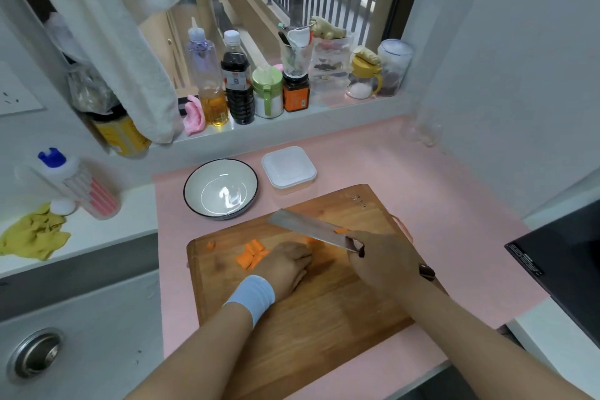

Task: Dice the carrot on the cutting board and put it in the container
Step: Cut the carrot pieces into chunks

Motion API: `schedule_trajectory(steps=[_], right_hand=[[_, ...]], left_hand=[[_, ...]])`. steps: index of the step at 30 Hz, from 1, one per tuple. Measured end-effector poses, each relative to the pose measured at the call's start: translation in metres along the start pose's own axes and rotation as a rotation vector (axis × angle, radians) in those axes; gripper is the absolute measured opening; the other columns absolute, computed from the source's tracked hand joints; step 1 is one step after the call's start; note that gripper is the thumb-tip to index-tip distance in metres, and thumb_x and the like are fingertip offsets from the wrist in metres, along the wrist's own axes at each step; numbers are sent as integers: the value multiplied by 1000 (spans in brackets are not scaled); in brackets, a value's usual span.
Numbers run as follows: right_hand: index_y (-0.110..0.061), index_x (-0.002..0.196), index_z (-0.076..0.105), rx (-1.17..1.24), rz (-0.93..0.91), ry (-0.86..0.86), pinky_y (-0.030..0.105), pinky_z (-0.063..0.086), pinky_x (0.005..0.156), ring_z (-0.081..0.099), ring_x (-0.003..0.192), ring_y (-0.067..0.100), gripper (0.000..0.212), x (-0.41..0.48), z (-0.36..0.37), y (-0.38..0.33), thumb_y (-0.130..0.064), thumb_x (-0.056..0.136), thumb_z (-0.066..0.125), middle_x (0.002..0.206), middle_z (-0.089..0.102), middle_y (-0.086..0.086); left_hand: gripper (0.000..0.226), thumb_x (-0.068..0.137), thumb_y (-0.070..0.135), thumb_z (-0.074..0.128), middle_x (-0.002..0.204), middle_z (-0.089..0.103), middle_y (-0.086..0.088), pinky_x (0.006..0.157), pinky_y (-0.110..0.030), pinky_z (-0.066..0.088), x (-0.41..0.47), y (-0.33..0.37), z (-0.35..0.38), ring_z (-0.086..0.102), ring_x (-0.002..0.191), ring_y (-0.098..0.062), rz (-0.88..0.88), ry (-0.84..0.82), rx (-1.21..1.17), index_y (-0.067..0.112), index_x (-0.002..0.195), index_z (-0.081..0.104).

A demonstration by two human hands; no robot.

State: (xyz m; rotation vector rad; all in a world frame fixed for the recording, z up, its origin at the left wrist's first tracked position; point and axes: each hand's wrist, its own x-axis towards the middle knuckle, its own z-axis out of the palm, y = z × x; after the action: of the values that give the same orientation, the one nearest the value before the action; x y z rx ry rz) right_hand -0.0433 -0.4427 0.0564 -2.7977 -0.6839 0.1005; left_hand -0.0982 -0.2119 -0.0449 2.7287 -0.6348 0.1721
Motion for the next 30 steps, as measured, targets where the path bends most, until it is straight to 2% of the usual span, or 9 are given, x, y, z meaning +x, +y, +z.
schedule_trajectory(steps=[2, 5, 9, 12, 16, 19, 21, 26, 30], right_hand=[[-31, 115, 70, 38, 8, -3, 23, 46, 62, 61, 70, 10, 26, 0, 3, -4, -32, 93, 56, 83, 70, -10], [-29, 109, 71, 12, -30, 9, 24, 45, 60, 62, 68, 12, 22, 1, 7, -8, -25, 91, 60, 78, 70, -6], [-36, 100, 61, -74, -94, -30, 26, 48, 53, 57, 61, 9, 19, 1, 6, -16, -24, 85, 61, 68, 63, -9], [-34, 99, 56, -94, -179, -81, 24, 37, 49, 58, 65, 12, 18, -1, 4, -28, -23, 86, 58, 72, 63, -8], [-32, 95, 57, -87, -314, -66, 24, 25, 46, 48, 60, 12, 18, -2, 6, -45, -24, 80, 65, 68, 60, -8], [-32, 86, 58, -107, -385, -15, 22, 19, 42, 40, 50, 10, 25, -2, 9, -51, -21, 71, 74, 55, 45, -12], [-30, 85, 59, -112, -424, -13, 21, 17, 41, 42, 47, 11, 28, -2, 10, -53, -18, 67, 77, 54, 49, -11], [-30, 91, 62, -116, -416, -82, 26, 32, 47, 52, 58, 13, 20, -8, 7, -51, -17, 77, 68, 67, 61, -9], [-39, 94, 51, -124, -307, -196, 23, 42, 57, 58, 74, 9, 15, -9, -8, -38, -27, 86, 57, 84, 66, -10]], left_hand=[[28, 89, 21, 53, 115, 67, -2, 92, -34, 49, -21, -4, -13, 59, 105, -20, -72, 165, -63, 13, 108, 72], [18, 83, 16, 52, 90, 63, 2, 74, -39, 45, -49, -1, -40, 54, 84, -21, -267, 472, -50, 15, 85, 69], [19, 78, 16, 48, 74, 58, 1, 68, -26, 23, -54, 7, -79, 47, 76, -18, -459, 692, 56, 13, 76, 66], [28, 87, 27, 50, 97, 63, 0, 83, -34, 40, -29, 6, -88, 53, 95, -22, -419, 456, -123, 17, 106, 68], [47, 89, 56, 50, 126, 55, 7, 104, -37, 35, -4, 6, -74, 42, 120, -18, -455, -17, -189, 40, 133, 53], [36, 90, 50, 55, 107, 59, 10, 92, -31, 38, -6, 2, -68, 47, 107, -16, -481, -31, -251, 41, 124, 61], [26, 91, 40, 60, 103, 62, 11, 87, -26, 38, -7, 0, -70, 49, 100, -12, -557, -1, -341, 38, 115, 67], [17, 87, 21, 67, 83, 62, 16, 71, -12, 38, -17, -16, -67, 57, 80, -7, -776, -40, -565, 36, 95, 68], [12, 84, 18, 71, 77, 61, 12, 62, -7, 38, -27, -30, -67, 57, 73, -6, -861, -63, -595, 29, 90, 69]])
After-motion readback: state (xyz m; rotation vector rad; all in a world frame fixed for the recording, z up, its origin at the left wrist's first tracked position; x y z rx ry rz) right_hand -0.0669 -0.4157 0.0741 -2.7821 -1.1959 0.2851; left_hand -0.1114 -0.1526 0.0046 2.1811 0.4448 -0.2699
